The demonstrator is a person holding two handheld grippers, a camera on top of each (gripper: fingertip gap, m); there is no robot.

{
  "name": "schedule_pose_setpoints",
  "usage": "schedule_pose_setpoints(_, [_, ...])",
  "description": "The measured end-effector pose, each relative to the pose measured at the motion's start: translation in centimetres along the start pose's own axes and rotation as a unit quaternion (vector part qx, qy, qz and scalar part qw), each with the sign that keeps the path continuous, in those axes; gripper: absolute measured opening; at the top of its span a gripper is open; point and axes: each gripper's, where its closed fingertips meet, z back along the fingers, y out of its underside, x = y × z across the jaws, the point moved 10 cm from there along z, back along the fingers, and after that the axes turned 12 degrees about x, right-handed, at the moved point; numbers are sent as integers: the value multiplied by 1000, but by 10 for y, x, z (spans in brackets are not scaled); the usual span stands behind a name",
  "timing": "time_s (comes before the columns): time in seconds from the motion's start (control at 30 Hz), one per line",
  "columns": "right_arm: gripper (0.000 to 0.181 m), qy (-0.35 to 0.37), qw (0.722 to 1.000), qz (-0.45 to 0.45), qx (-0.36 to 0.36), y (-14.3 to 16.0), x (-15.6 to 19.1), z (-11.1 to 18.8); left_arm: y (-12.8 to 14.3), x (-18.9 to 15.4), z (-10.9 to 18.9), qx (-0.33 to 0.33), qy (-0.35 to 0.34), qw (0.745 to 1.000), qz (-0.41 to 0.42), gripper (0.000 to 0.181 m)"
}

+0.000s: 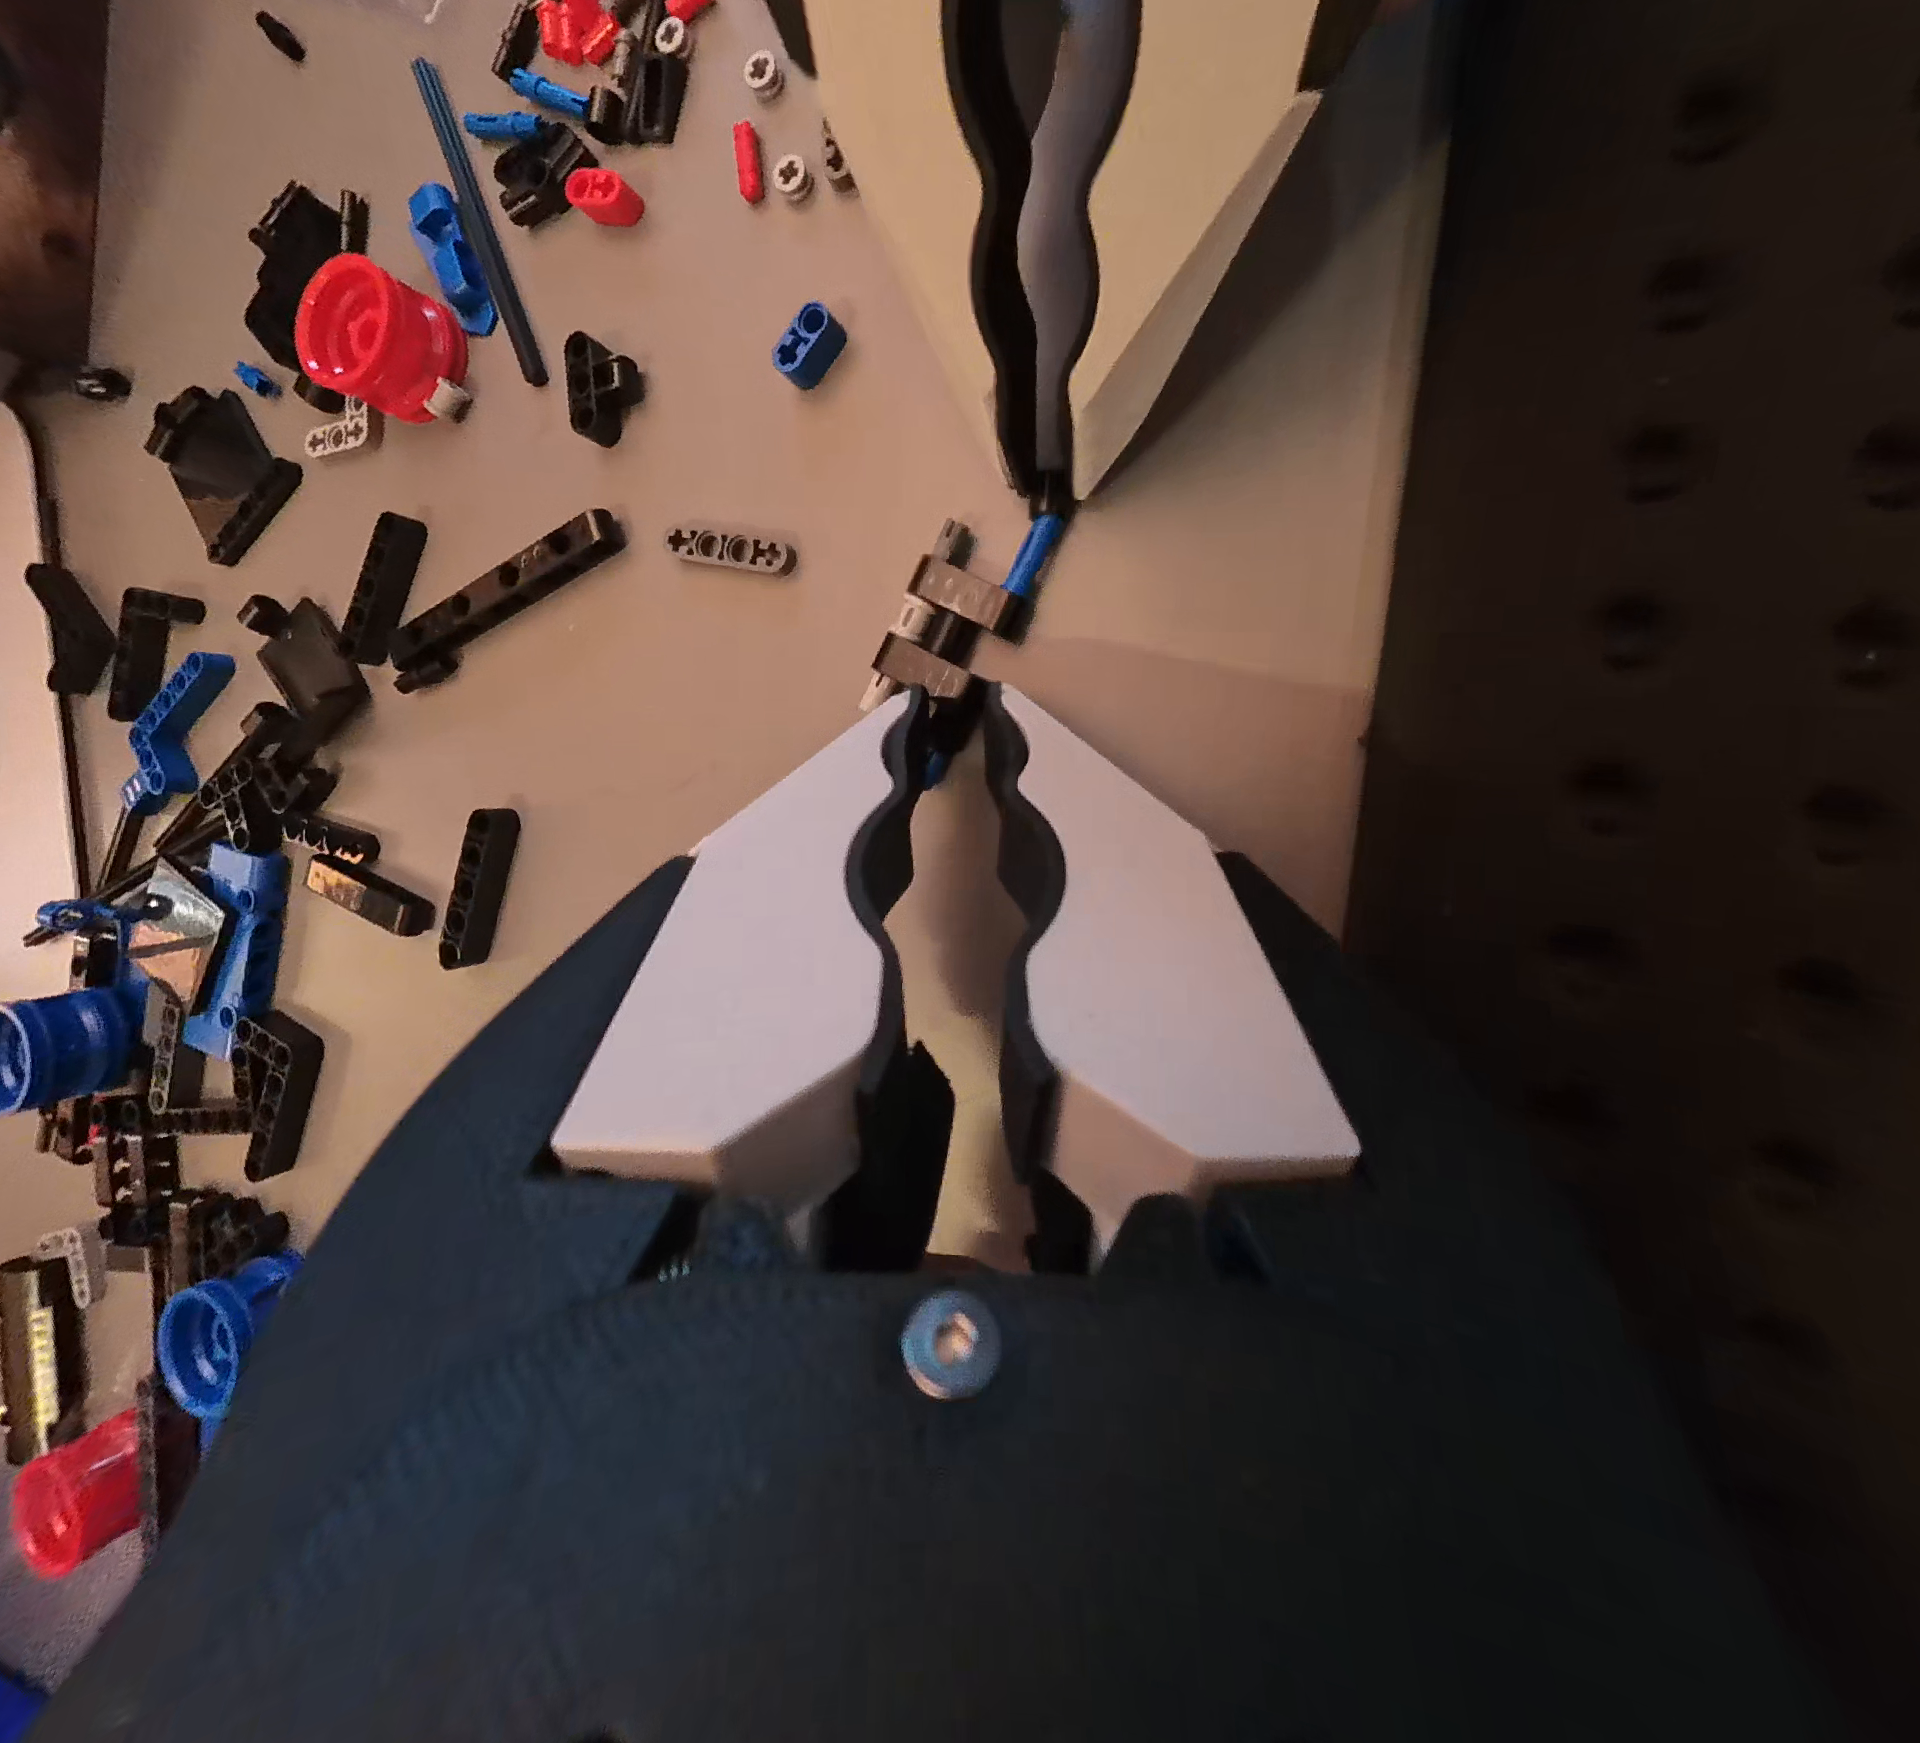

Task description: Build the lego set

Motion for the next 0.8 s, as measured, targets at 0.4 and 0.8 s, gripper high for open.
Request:
schedule_pose_setpoints(0.4, [3,46,998,-48,-1,0,10,0,-4,-6,-2,5,-35,998,46,7])
schedule_pose_setpoints(0.8, [3,72,988,-133,-16,5,6,0,-10,-13,-6,12,-78,991,109,7])
